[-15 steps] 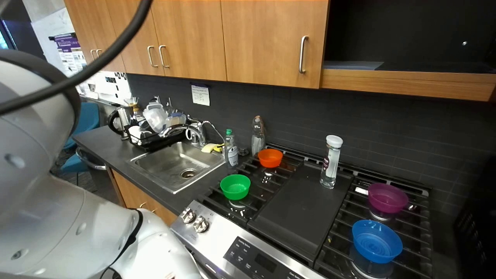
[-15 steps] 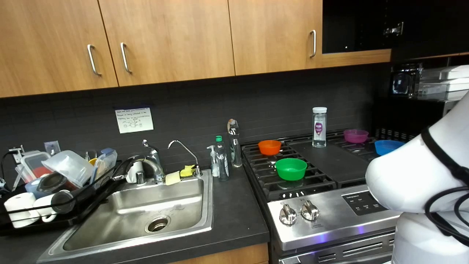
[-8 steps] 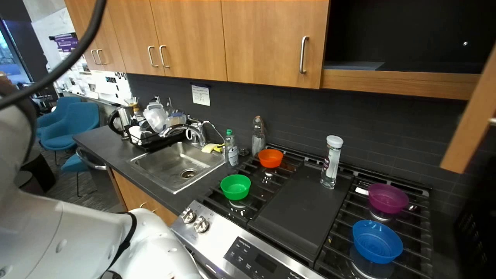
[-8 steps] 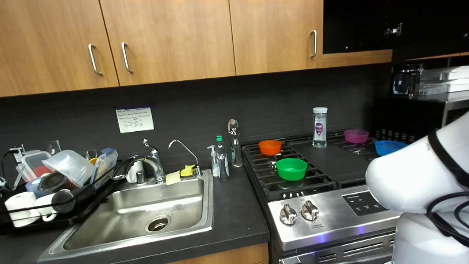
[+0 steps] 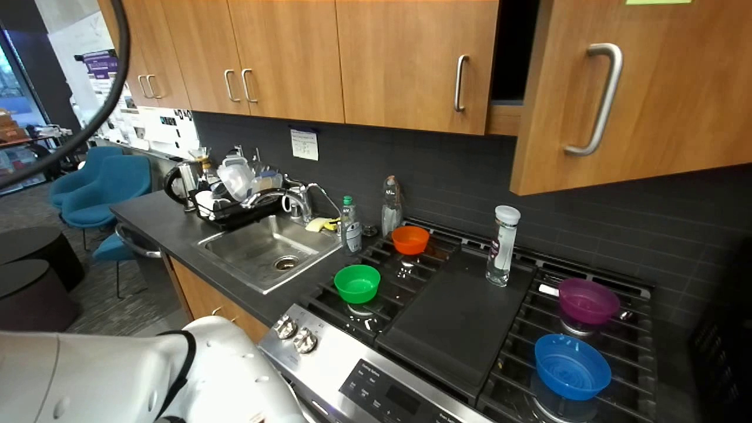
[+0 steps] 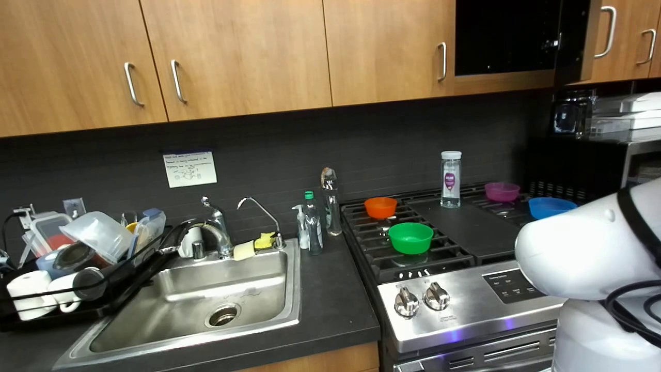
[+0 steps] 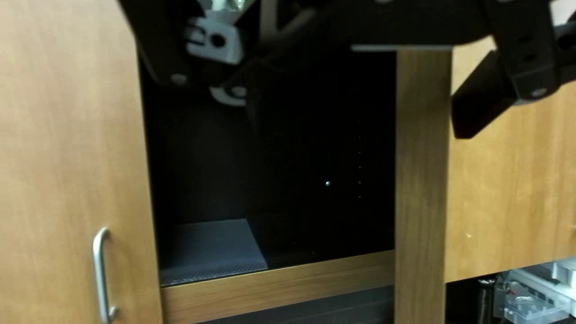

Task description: Close the cupboard's left door completely

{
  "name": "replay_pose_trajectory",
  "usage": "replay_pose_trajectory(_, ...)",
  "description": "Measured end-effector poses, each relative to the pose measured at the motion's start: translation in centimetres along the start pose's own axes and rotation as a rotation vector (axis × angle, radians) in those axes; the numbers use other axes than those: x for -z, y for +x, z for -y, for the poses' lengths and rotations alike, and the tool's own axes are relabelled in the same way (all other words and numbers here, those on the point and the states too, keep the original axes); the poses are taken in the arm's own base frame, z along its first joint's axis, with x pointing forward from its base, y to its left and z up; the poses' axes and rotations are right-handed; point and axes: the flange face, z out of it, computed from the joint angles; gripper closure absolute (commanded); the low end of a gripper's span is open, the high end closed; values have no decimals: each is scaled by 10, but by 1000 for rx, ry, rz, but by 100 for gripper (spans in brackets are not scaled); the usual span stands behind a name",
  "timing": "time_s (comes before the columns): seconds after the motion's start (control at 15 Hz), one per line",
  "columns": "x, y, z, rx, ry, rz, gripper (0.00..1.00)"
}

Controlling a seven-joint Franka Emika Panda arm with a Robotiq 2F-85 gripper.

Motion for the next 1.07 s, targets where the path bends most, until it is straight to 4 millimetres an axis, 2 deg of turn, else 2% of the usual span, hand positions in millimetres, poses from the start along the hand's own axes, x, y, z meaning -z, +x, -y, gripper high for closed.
replay_pose_trajectory(0.33,-5,-23,81,20,52,17,0)
replay_pose_trajectory(0.6,-8,-39,130,33,80,2,0)
replay_pose_trajectory(0.8,-16,-42,149,28,89,-14,0)
replay_pose_trajectory(1.07,-24,-44,151,24,87,-24,0)
